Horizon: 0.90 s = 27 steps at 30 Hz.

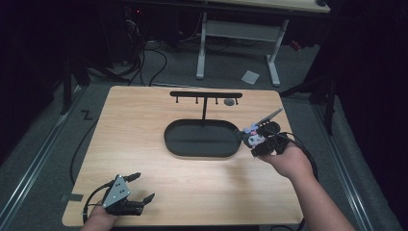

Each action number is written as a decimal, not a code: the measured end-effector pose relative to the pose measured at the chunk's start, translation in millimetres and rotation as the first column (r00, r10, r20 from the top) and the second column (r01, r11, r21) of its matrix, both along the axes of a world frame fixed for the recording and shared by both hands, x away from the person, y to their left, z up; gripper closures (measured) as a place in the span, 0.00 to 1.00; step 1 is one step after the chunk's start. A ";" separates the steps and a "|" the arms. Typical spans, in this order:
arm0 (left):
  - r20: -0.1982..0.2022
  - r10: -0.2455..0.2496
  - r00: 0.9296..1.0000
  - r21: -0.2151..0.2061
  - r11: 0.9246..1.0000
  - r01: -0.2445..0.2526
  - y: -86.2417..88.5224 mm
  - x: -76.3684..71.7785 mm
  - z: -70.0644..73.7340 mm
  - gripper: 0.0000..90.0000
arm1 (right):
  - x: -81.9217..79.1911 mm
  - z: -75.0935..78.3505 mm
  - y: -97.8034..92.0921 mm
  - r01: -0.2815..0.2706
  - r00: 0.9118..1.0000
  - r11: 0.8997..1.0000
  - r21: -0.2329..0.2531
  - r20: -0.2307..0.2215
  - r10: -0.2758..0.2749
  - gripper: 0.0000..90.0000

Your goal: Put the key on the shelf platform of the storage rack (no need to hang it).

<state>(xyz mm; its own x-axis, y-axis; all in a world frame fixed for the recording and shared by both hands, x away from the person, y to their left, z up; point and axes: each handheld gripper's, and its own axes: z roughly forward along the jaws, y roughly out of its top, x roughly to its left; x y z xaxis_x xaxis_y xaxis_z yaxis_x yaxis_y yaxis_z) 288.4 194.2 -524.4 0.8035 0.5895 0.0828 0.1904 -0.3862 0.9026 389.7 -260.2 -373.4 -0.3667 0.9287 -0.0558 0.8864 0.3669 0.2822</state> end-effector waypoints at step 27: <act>-0.001 -0.002 1.000 -0.003 1.000 0.002 0.4 0.0 0.0 0.17 | 38.7 54.8 18.4 0.027 0.996 0.996 0.082 0.077 -0.034 0.51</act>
